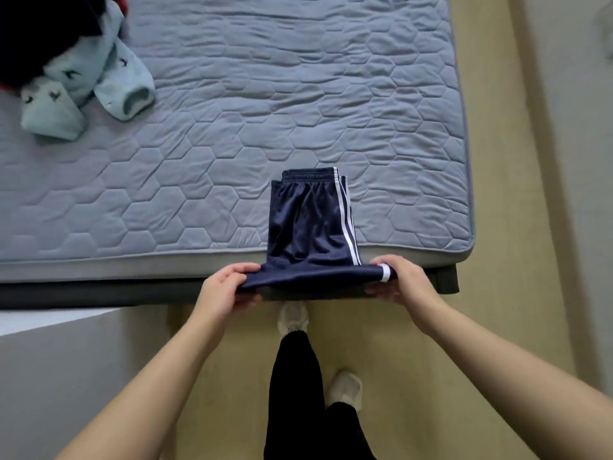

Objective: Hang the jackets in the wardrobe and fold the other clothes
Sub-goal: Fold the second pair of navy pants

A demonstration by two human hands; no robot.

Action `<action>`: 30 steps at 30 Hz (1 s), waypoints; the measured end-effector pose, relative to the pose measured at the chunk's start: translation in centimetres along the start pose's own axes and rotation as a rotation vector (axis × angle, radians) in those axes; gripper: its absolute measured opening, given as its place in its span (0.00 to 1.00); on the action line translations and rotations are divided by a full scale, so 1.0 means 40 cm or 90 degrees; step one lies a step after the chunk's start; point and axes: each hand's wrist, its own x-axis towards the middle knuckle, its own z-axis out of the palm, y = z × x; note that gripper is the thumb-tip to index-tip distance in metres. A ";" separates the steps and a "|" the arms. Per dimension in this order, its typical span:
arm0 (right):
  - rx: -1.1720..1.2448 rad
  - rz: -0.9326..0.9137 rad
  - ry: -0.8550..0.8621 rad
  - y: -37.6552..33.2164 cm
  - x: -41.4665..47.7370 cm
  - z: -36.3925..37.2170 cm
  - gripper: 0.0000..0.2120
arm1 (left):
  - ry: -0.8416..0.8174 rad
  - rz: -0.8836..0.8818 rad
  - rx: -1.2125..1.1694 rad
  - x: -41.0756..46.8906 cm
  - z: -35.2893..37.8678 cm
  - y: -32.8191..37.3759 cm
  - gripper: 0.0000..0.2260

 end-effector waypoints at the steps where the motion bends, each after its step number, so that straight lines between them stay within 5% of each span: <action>1: 0.009 -0.005 0.002 -0.048 0.036 0.016 0.13 | 0.005 0.001 -0.014 0.041 0.015 0.046 0.15; 5: -0.027 -0.075 0.012 -0.200 0.218 0.080 0.20 | 0.000 0.054 -0.027 0.243 0.075 0.197 0.13; 9: -0.062 -0.180 0.063 -0.260 0.417 0.143 0.15 | -0.002 0.132 0.030 0.454 0.137 0.255 0.10; 11: -0.145 -0.211 0.087 -0.241 0.511 0.170 0.23 | -0.007 0.167 0.100 0.544 0.166 0.241 0.14; 14: -0.532 -0.281 0.195 -0.168 0.583 0.212 0.35 | 0.020 0.247 0.372 0.625 0.202 0.174 0.30; 18: -0.785 -0.443 0.238 -0.082 0.619 0.255 0.33 | 0.106 0.487 0.730 0.663 0.255 0.089 0.31; 24: -0.881 -0.490 0.233 0.028 0.735 0.227 0.32 | 0.073 0.614 0.925 0.791 0.278 -0.045 0.30; 30: -0.712 -0.505 0.245 0.055 0.751 0.211 0.32 | 0.146 0.628 0.850 0.803 0.268 -0.068 0.33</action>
